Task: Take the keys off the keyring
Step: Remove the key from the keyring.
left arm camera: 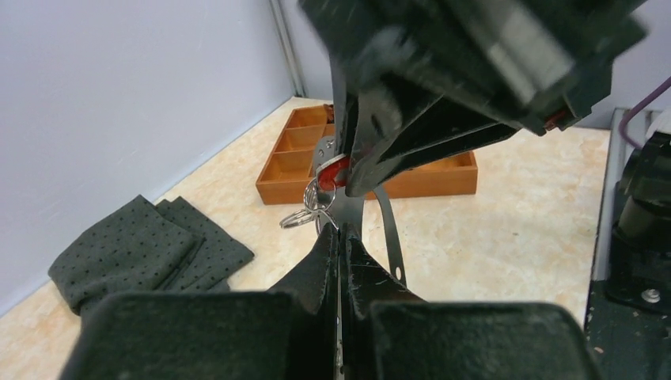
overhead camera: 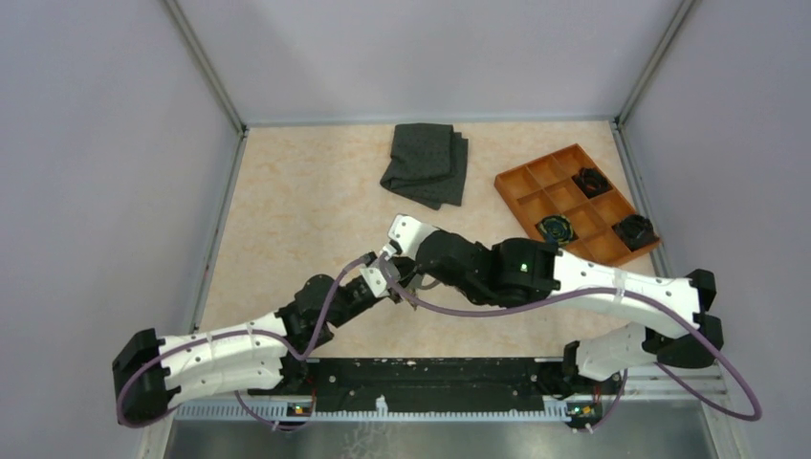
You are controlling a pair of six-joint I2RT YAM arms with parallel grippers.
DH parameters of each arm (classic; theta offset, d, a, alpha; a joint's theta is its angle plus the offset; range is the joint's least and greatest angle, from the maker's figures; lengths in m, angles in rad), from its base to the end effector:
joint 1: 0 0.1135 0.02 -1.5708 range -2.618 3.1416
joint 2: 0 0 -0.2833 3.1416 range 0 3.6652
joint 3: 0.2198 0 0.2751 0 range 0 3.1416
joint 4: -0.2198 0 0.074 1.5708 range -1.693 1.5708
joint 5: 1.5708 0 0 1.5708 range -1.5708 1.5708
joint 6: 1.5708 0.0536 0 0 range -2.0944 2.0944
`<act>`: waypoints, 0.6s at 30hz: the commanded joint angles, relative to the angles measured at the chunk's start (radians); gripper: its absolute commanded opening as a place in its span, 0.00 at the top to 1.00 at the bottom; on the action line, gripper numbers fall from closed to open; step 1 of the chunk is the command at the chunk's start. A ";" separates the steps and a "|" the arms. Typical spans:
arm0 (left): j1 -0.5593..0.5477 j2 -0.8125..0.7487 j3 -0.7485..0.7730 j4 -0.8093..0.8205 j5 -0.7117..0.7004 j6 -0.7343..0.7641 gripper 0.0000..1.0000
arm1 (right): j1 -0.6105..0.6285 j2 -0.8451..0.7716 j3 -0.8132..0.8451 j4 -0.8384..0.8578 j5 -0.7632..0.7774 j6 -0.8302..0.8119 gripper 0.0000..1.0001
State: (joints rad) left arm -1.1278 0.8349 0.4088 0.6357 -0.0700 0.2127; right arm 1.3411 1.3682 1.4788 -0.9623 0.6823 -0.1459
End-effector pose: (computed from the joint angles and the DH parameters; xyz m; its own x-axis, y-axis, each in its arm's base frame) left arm 0.0993 -0.2006 0.2937 0.2713 -0.0804 -0.9591 0.8335 0.5181 0.1923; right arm 0.1011 0.2838 0.3933 -0.0734 -0.8093 -0.5827 -0.6790 0.4685 -0.5652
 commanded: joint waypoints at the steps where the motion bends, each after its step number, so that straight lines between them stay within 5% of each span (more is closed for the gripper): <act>1: -0.006 -0.030 -0.021 0.135 0.022 -0.075 1.00 | 0.005 -0.118 -0.022 0.159 -0.006 -0.074 1.00; 18: -0.004 0.007 0.012 0.130 0.021 -0.102 0.86 | 0.042 -0.155 -0.006 0.169 -0.167 -0.089 1.00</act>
State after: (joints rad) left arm -1.1324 0.8280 0.3977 0.7437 -0.0631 0.1146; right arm 1.3663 1.2243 1.4311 -0.8272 0.5247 -0.2348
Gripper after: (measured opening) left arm 0.120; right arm 0.020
